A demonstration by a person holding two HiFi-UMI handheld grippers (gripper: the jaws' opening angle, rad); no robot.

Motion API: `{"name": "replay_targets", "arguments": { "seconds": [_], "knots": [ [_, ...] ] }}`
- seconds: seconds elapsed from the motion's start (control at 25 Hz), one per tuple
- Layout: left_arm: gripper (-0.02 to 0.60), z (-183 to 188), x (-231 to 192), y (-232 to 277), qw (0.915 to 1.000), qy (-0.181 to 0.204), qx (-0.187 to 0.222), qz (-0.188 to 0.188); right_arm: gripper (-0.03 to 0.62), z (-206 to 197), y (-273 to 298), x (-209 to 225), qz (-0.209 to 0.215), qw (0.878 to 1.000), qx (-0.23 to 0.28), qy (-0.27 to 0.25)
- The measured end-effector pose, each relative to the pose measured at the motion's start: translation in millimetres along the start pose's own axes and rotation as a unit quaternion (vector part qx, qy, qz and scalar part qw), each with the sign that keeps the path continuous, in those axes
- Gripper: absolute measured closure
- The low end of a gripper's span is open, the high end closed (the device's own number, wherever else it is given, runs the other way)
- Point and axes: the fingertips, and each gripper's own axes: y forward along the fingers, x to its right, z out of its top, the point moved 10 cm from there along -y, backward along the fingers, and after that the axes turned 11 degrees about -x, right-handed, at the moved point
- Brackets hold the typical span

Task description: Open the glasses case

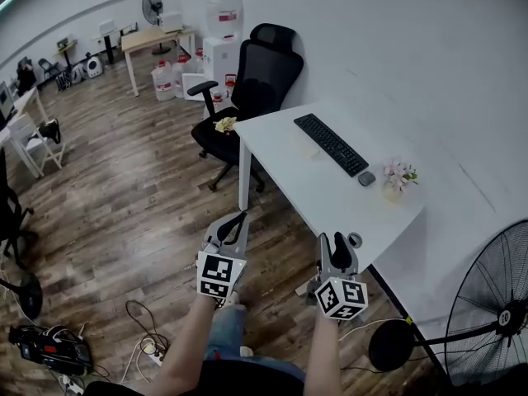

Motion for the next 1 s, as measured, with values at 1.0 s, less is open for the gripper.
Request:
{"name": "replay_targets", "arguments": {
  "seconds": [1.0],
  "knots": [
    [0.574,53.2,-193.4,361.2,0.9963,0.020,-0.001,-0.083,0.434,47.4,352.3,93.3,-0.092,0.995,-0.008,0.030]
  ]
}}
